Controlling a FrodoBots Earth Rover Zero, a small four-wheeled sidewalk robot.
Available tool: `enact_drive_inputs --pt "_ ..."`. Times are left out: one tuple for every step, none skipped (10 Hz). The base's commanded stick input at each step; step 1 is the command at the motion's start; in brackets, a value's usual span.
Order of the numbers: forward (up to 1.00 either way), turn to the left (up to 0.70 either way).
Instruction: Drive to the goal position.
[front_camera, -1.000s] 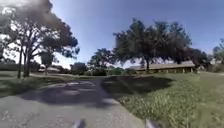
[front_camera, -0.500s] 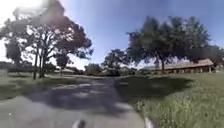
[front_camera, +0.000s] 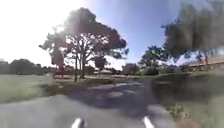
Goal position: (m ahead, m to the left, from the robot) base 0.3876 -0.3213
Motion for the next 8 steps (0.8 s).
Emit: enact_drive_inputs --pt "0.00 0.16" --pt "0.00 0.09" --pt "0.00 0.01" --pt "0.00 0.00" --pt "0.00 0.00" --pt "0.00 0.00" --pt "0.00 0.00" --pt "0.00 0.00"
